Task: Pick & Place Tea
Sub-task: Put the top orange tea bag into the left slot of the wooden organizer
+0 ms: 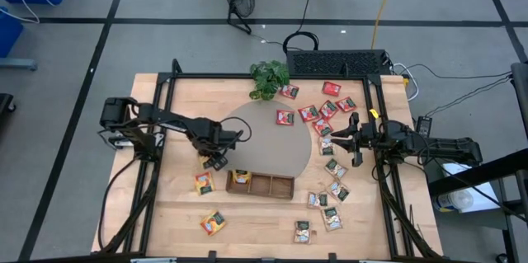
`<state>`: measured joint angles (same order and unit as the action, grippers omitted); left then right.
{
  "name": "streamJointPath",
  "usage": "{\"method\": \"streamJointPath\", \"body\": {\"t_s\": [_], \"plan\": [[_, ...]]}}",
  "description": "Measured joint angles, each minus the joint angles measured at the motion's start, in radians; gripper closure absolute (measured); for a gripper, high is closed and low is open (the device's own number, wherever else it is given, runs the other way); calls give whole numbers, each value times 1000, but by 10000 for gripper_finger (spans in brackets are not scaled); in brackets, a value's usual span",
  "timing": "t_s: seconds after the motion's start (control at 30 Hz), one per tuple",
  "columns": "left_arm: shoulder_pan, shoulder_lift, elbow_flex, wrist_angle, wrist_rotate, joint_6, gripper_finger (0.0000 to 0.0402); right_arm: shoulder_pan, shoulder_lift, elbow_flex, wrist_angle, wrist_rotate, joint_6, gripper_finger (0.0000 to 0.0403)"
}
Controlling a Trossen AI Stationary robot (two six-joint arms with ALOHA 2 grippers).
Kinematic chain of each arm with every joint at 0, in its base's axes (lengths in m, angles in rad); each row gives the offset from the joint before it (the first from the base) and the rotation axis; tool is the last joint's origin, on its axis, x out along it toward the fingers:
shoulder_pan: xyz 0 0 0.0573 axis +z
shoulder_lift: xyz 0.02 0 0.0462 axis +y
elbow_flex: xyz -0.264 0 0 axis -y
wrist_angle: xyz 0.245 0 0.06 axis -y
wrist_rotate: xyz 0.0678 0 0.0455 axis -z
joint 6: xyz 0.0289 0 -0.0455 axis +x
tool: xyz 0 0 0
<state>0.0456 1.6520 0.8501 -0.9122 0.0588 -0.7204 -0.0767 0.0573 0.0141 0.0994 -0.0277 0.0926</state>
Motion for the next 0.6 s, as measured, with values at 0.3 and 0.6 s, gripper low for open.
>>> {"method": "streamJointPath", "body": {"t_s": [0.3, 0.6], "plan": [[-2, 3, 5, -14, -1, 38, 228, 0, 0, 0, 0, 0, 0, 328], [-2, 4, 70, -116, -18, 45, 365, 0, 0, 0, 0, 0, 0, 328]]}}
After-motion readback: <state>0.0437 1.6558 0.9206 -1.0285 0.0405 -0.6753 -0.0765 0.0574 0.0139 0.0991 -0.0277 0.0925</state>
